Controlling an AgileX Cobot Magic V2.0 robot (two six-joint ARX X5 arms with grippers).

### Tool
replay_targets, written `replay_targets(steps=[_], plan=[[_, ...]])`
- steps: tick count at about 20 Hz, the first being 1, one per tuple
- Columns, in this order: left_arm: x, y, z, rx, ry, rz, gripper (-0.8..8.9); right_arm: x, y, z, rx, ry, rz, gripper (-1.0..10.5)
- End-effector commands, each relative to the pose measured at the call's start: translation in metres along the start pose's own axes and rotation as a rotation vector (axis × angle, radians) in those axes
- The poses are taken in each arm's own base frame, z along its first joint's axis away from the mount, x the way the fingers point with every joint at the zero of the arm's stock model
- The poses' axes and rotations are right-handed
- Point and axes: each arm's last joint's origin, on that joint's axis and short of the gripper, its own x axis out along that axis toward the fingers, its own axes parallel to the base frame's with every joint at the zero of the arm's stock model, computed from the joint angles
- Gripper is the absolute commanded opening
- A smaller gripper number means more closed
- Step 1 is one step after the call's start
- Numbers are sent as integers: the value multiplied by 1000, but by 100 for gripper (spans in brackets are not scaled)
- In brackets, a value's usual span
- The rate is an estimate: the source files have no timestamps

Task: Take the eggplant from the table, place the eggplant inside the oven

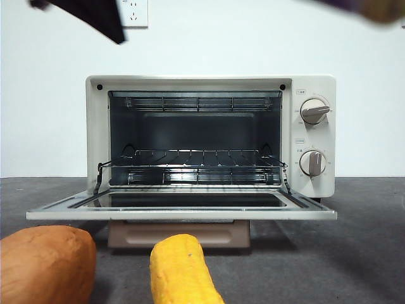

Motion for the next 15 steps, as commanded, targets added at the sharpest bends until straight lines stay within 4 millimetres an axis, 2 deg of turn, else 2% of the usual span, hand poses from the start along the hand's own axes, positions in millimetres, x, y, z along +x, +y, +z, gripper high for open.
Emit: replay_targets(steps=[1, 5, 10, 13, 15], plan=[[-12, 6, -15, -75, -82, 89, 7, 9, 5, 19, -140, 38, -17, 104], [-31, 16, -58, -193, -226, 181, 7, 44, 4, 46, -324, 246, -142, 103], [-35, 25, -105, -297, -319, 279, 7, 101, 11, 69, -598, 424, -287, 103], [-31, 31, -118, -333, -304, 311, 7, 141, 15, 73, -750, 459, -404, 103], [-32, 33, -120, -344, -301, 322, 7, 167, 13, 72, -837, 453, -482, 104]])
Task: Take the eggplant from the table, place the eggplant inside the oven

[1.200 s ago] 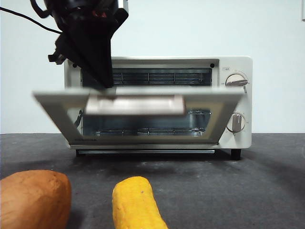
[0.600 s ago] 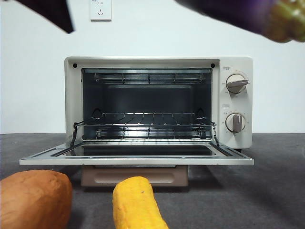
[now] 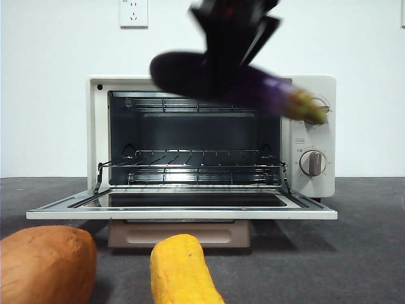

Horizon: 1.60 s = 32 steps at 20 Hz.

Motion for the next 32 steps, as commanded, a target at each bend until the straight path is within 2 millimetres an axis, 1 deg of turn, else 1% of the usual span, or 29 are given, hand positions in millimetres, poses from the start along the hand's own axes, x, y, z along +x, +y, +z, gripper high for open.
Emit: replay_targets(steps=[1, 4, 6, 7, 10, 13, 17, 20, 22, 23, 27, 32], plan=[[0, 1, 3, -4, -17, 3, 7, 24, 6, 18, -120, -17, -85, 104], [-1, 0, 5, 1, -39, 0, 7, 53, 11, 29, -190, -41, -135, 104], [-1, 0, 7, 3, -61, -4, 7, 72, 11, 33, -232, -10, -249, 104], [-1, 0, 8, 4, -65, -4, 7, 80, 11, 34, -245, -4, -275, 104], [-1, 0, 8, 4, -65, -4, 7, 101, 4, 34, -249, 0, -304, 112], [0, 0, 8, 4, -64, -4, 7, 117, -4, 28, -233, 23, -313, 198], [0, 0, 8, 4, -62, -4, 7, 120, -5, 28, -176, 18, -329, 365], [0, 0, 8, 7, -61, -3, 7, 118, -2, 31, -170, 18, -355, 365], [3, 0, 8, 8, -51, -2, 7, 115, 3, 35, -172, 26, -405, 365], [6, 0, 8, 15, -40, 0, 7, 113, 8, 37, -177, 15, -401, 365], [22, 1, 11, 22, -5, 4, 7, 109, 20, 42, -167, -13, -390, 365], [57, 4, 12, 13, 86, 17, 7, 107, 22, 43, -146, -21, -392, 364]])
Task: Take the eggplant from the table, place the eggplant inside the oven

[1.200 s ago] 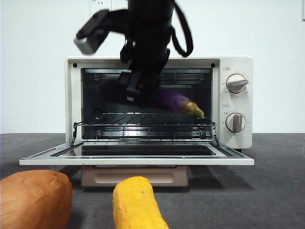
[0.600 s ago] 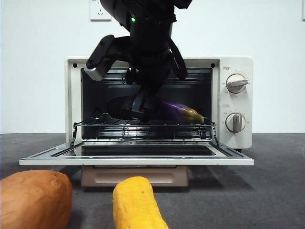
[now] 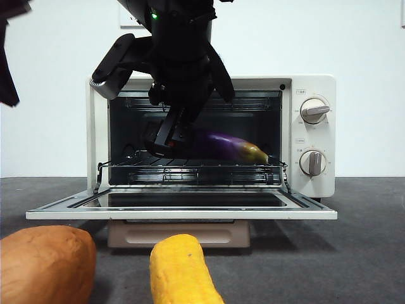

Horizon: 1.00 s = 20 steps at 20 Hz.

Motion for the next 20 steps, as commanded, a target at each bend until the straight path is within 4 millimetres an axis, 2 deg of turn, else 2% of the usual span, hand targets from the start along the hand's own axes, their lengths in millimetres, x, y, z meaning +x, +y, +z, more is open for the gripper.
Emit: replay_targets(steps=[1, 7, 9, 12, 14, 16, 20], plan=[[14, 0, 3, 9, 21, 2, 7, -2, 1, 7, 29, -18, -7, 364], [56, 17, 1, -42, 129, 22, 7, -18, -12, 7, 82, -43, -11, 363], [71, 21, -2, -60, 169, -10, 7, -31, -18, 6, 122, -44, -1, 329], [91, 36, -10, -125, 257, -48, 6, -86, -45, -8, 235, -83, 92, 102], [99, 48, -15, -188, 305, -122, 6, -125, -65, -25, 297, -139, 210, 4], [104, 56, -22, -229, 354, -175, 6, -159, -83, -43, 361, -189, 284, 4], [115, 59, -34, -270, 450, -312, 6, -209, -114, -80, 486, -270, 270, 4]])
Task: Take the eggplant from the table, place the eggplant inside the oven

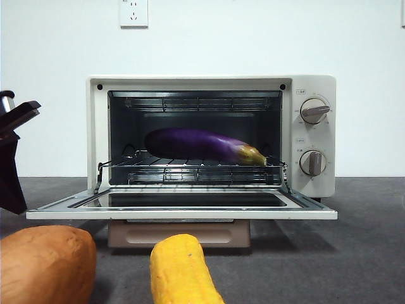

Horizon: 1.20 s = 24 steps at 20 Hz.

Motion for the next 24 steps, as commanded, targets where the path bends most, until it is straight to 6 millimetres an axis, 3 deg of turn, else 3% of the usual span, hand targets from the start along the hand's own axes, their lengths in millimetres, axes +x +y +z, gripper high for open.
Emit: replay_targets(steps=[1, 6, 11, 24], plan=[[11, 4, -1, 8, 53, -65, 6, -32, -11, -1, 97, -90, -7, 4], [30, 7, -4, 4, 131, -87, 6, -74, -26, -13, 160, -209, -29, 4], [38, 8, -6, -10, 167, -212, 6, -103, -36, -25, 220, -285, -43, 4], [37, 4, -9, 17, 181, -368, 6, -143, -49, -47, 302, -408, -60, 4]])
